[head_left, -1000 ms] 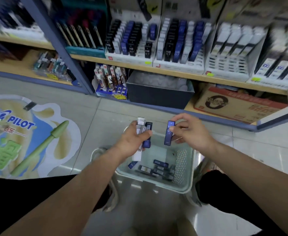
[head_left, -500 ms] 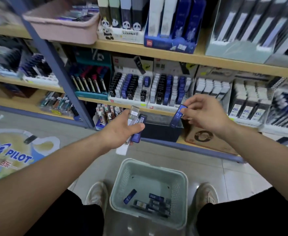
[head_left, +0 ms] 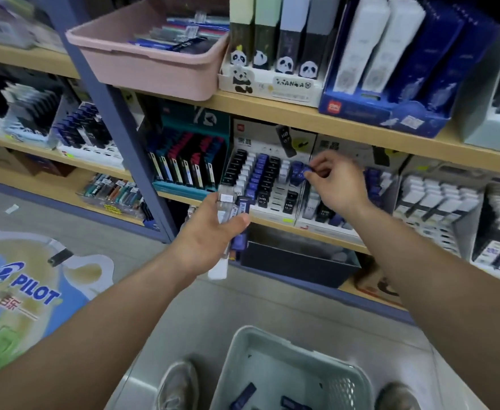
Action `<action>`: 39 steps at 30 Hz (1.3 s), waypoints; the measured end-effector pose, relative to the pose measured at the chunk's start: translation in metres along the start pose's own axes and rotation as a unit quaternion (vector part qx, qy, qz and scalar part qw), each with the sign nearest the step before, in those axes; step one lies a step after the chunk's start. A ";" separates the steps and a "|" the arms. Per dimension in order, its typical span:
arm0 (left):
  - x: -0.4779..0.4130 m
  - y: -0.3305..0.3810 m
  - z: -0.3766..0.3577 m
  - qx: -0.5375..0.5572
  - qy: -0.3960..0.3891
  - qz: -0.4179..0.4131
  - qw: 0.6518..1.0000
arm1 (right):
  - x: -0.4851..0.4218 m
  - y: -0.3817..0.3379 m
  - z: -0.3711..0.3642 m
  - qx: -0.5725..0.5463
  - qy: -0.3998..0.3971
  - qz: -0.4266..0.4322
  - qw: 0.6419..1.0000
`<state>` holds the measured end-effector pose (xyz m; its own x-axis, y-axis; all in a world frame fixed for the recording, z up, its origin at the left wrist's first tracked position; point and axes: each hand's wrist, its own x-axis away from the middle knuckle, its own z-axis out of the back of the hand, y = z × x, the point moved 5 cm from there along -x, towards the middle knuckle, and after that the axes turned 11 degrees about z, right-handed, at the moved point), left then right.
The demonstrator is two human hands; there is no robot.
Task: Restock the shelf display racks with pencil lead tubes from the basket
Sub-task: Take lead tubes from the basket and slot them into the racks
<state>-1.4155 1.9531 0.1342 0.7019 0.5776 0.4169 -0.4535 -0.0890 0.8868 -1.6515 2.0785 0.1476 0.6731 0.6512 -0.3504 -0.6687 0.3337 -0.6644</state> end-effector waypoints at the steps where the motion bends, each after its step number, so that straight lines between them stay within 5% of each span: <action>1: -0.004 -0.003 0.002 0.008 0.001 0.006 1.000 | -0.008 0.005 -0.006 0.011 -0.002 -0.002 1.000; 32: -0.004 -0.003 0.017 0.080 -0.014 0.011 0.997 | -0.035 -0.001 -0.031 0.293 -0.188 0.068 0.935; 36: 0.000 0.002 0.013 0.079 -0.028 -0.001 0.996 | 0.006 -0.054 -0.031 0.028 -0.128 0.071 0.989; 39: 0.003 0.006 0.010 0.077 -0.030 -0.017 0.996 | 0.037 -0.095 -0.045 -0.195 -0.183 0.011 0.963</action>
<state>-1.4107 1.9465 0.1423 0.7495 0.5326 0.3933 -0.3426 -0.1963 0.9187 -1.5490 2.0405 0.1680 0.4557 0.8759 -0.1584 -0.4641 0.0819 -0.8820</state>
